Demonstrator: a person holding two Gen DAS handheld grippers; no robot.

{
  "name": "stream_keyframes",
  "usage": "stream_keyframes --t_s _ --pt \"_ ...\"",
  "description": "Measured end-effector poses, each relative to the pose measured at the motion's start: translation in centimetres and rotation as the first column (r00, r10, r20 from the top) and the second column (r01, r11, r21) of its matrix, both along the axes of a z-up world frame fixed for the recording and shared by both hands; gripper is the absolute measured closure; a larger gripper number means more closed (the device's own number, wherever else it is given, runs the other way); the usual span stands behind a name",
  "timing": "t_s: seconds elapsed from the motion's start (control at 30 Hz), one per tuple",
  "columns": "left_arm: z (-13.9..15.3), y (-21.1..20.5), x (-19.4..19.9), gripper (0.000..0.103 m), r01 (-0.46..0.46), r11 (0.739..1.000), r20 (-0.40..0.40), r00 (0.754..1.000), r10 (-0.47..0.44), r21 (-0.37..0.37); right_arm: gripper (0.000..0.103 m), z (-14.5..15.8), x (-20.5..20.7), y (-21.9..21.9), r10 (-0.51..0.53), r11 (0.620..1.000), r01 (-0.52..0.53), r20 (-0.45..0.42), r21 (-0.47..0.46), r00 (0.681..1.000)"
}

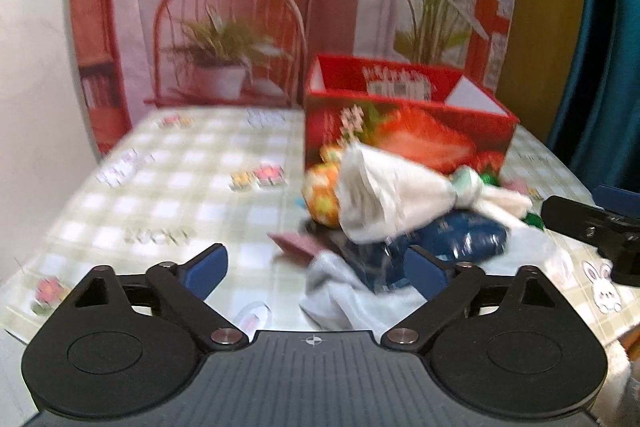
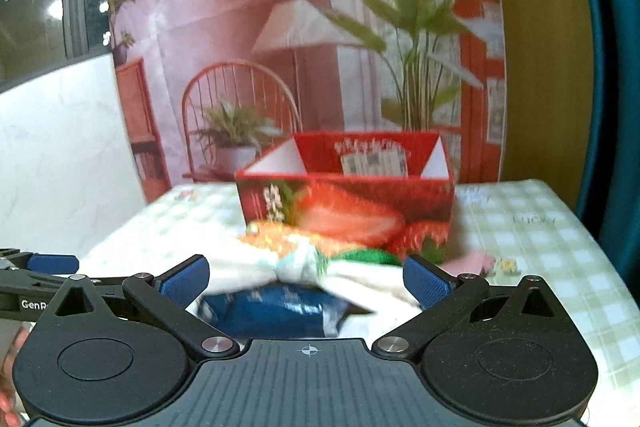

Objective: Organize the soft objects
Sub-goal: 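Move both grippers down toward the white tied cloth bundle on the pile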

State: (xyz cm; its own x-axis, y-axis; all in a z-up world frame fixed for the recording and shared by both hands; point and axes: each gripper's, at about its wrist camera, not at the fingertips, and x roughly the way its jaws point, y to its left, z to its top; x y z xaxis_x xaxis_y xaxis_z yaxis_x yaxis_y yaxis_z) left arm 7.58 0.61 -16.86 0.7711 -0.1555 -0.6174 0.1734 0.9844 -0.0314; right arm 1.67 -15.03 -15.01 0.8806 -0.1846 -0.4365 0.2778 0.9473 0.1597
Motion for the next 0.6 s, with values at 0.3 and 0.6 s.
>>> stream_keyframes --t_s 0.3,0.6 --pt "-3.8 -0.4 1.0 0.02 0.056 0.996 -0.09 0.994 -0.062 -0.068 0.022 -3.6 0.6 -0.3 0.031 0.999 -0.033 -0.082 -0.022 0.996" --pt "-4.2 0.2 0.9 0.024 0.029 0.993 -0.105 0.994 -0.041 -0.11 0.028 -4.8 1.0 -0.5 0.043 0.999 -0.045 -0.106 -0.019 0.993"
